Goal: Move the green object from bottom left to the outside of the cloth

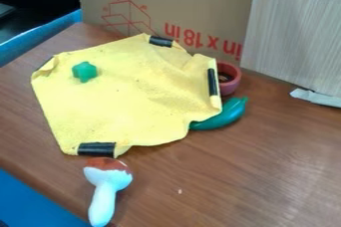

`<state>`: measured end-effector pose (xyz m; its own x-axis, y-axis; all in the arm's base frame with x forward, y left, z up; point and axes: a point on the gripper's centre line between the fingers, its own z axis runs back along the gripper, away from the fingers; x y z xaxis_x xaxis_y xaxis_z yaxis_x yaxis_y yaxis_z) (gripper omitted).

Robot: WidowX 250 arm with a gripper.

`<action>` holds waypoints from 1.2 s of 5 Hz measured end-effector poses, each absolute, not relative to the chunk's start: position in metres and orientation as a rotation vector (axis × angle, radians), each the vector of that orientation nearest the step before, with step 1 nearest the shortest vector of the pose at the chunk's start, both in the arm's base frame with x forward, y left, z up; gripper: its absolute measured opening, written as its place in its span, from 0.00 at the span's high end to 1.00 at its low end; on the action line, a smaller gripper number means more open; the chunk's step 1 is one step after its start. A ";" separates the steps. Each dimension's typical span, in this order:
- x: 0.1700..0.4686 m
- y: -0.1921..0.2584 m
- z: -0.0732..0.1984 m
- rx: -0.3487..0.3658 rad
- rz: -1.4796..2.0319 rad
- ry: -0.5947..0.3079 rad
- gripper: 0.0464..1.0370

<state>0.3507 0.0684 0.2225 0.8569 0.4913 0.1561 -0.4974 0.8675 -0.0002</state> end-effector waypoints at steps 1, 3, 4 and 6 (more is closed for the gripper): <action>0.352 0.068 0.211 0.042 0.517 -0.121 0.04; 0.354 0.112 0.184 0.052 0.567 -0.124 0.04; 0.348 0.132 0.175 0.030 0.558 -0.132 0.04; 0.337 0.174 0.134 0.010 0.538 -0.171 0.04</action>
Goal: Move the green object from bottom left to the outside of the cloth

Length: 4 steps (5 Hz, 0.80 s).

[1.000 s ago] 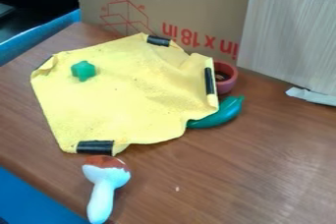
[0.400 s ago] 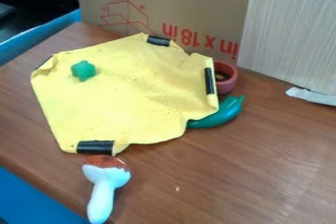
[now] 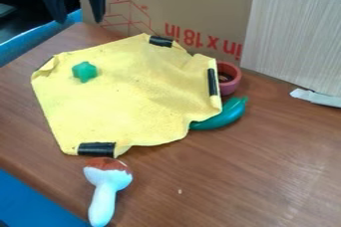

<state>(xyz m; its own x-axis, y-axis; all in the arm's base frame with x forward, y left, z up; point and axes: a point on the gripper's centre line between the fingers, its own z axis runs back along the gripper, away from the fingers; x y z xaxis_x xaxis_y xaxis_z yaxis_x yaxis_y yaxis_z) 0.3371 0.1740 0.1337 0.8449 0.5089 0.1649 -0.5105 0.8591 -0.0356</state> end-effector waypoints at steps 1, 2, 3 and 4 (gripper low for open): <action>0.335 0.188 0.117 -0.012 0.511 -0.160 0.04; 0.331 0.199 0.102 0.002 0.507 -0.131 0.04; 0.322 0.213 0.097 0.051 0.506 -0.120 0.04; 0.318 0.220 0.085 0.113 0.473 -0.093 0.04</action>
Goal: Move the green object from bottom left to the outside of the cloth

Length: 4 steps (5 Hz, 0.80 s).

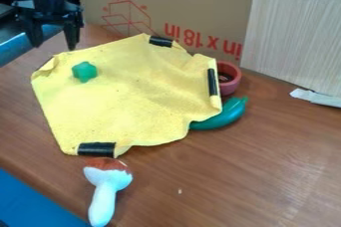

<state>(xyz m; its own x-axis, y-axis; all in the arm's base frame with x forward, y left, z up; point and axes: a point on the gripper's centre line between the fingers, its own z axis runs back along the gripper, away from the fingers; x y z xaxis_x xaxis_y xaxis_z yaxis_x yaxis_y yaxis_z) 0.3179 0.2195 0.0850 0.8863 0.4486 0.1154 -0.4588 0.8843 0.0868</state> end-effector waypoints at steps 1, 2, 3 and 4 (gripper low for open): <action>0.329 0.214 0.072 0.160 0.422 -0.081 0.04; 0.345 0.217 0.058 0.124 0.407 -0.038 0.04; 0.349 0.220 0.053 0.112 0.406 -0.020 0.04; 0.354 0.216 0.047 0.085 0.391 0.003 0.04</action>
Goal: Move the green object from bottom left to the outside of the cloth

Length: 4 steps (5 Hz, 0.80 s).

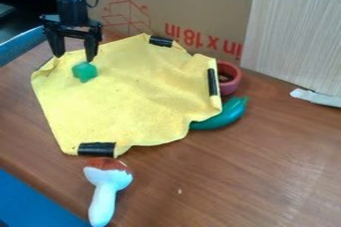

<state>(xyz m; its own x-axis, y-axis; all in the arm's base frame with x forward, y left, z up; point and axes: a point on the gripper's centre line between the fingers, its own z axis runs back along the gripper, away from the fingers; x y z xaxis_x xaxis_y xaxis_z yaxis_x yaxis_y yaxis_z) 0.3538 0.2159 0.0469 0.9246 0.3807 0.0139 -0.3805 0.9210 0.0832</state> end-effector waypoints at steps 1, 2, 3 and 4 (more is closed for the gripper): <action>0.353 0.205 0.040 0.078 0.325 0.022 0.04; 0.352 0.190 0.031 0.069 0.283 0.049 0.04; 0.351 0.188 0.029 0.075 0.265 0.057 0.04; 0.348 0.189 0.031 0.084 0.280 0.072 0.04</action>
<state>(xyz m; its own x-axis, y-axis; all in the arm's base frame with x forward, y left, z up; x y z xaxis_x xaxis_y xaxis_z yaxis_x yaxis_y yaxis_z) 0.3485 0.1894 0.0306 0.9585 0.2790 -0.0593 -0.2730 0.9575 0.0928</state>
